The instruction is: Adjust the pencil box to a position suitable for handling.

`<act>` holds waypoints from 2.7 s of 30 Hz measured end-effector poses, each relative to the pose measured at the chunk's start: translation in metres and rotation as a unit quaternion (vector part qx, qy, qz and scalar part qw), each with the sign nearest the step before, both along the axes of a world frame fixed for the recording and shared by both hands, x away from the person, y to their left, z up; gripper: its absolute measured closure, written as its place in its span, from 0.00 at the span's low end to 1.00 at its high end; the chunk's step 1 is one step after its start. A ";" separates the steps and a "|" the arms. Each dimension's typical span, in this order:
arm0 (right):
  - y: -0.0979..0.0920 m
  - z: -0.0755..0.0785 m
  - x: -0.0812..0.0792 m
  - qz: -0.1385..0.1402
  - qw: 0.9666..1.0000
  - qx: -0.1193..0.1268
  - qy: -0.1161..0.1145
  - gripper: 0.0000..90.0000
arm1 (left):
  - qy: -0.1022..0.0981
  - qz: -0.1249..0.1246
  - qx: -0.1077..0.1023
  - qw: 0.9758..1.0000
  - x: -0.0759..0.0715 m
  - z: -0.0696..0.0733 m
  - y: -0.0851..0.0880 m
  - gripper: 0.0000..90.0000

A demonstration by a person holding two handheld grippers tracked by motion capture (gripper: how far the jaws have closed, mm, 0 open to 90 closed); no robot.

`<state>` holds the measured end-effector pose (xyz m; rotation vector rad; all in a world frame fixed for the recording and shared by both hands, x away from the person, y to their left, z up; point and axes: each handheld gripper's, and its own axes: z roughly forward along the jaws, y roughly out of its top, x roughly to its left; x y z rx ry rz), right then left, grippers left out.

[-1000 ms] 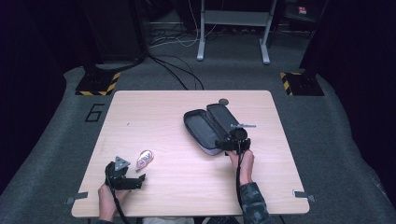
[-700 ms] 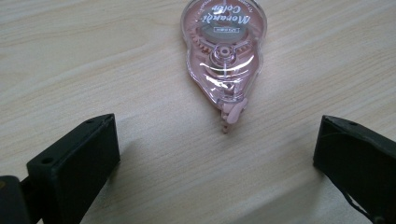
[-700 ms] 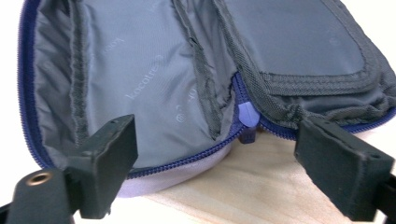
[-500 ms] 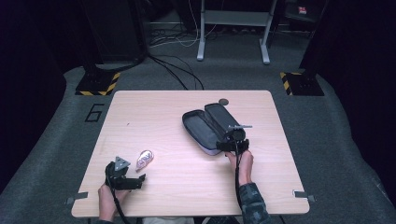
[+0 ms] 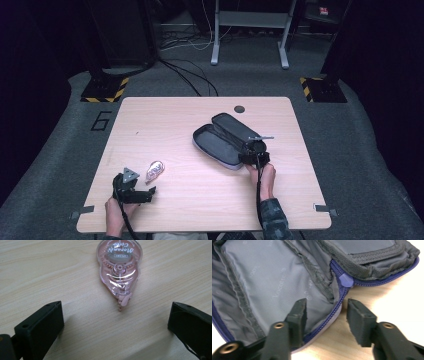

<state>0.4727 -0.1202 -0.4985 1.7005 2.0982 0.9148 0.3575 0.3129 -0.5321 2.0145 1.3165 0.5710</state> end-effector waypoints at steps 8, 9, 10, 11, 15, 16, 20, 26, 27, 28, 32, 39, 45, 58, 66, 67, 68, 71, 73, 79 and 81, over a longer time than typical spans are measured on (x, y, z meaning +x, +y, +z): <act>-0.005 0.001 -0.003 -0.001 1.000 -0.011 -0.007 0.79 | 0.000 0.000 0.000 1.000 0.000 0.000 0.000 0.00; -0.006 0.001 -0.003 -0.002 1.000 -0.013 -0.007 0.80 | 0.000 0.000 0.000 1.000 0.000 0.000 0.000 0.00; -0.006 0.002 -0.003 -0.002 1.000 -0.016 -0.008 0.82 | 0.000 0.000 0.000 1.000 0.000 0.000 0.000 0.00; -0.007 0.002 -0.003 0.001 1.000 -0.021 -0.009 0.83 | 0.000 0.000 0.000 1.000 0.000 0.000 0.000 0.00; -0.010 0.002 -0.002 0.009 1.000 -0.025 -0.015 0.88 | 0.000 0.000 0.000 1.000 0.000 0.000 0.000 0.00; -0.011 0.002 -0.002 0.013 1.000 -0.022 -0.015 0.90 | 0.000 0.000 0.000 1.000 0.000 0.000 0.000 0.00; -0.016 0.002 -0.001 0.034 0.999 -0.017 -0.012 0.94 | 0.000 0.000 0.000 1.000 0.000 0.000 0.000 0.00; -0.019 0.002 0.000 0.056 0.998 -0.013 -0.015 0.95 | 0.000 0.000 0.000 1.000 0.000 0.000 0.000 0.00; -0.019 0.002 0.001 0.060 0.998 -0.014 -0.016 0.95 | 0.000 0.000 0.000 1.000 0.000 0.000 0.000 0.00; -0.019 0.002 0.001 0.062 0.998 -0.015 -0.018 0.95 | 0.000 0.000 0.000 1.000 0.000 0.000 0.000 0.00; -0.016 0.001 0.004 0.079 0.997 -0.014 -0.018 0.95 | 0.000 0.000 0.000 1.000 0.000 0.000 0.000 0.00; -0.010 0.002 0.010 0.126 0.992 -0.014 -0.020 0.95 | 0.001 -0.002 0.001 1.000 0.000 0.000 0.000 0.00; -0.004 0.001 0.014 0.150 0.988 -0.009 -0.020 0.95 | 0.000 -0.002 0.001 1.000 0.000 0.000 0.000 0.00; 0.002 0.001 0.016 0.167 0.986 0.010 -0.015 0.75 | -0.001 -0.002 0.002 1.000 0.000 0.000 0.000 0.00; -0.016 0.016 0.002 0.140 0.989 0.032 -0.041 0.25 | -0.001 -0.002 0.002 1.000 0.000 0.000 0.000 0.00; -0.019 0.017 0.000 0.139 0.989 0.034 -0.046 0.21 | -0.001 -0.002 0.002 1.000 0.000 0.000 0.000 0.00; -0.024 0.019 -0.002 0.137 0.989 0.031 -0.052 0.18 | -0.001 -0.002 0.002 1.000 0.000 0.000 0.000 0.00; -0.040 0.021 -0.013 0.123 0.990 0.023 -0.060 0.11 | -0.001 -0.004 0.001 1.000 0.000 0.000 0.000 0.00; -0.045 0.020 -0.016 0.120 0.991 0.018 -0.064 0.10 | -0.002 -0.004 0.001 1.000 0.000 0.000 0.000 0.00; -0.071 0.011 -0.031 0.090 0.993 -0.015 -0.071 0.01 | -0.001 -0.004 0.001 1.000 0.000 0.000 0.000 0.00; -0.077 0.008 -0.038 0.081 0.994 -0.030 -0.071 0.00 | -0.001 -0.004 0.001 1.000 0.000 0.000 0.000 0.00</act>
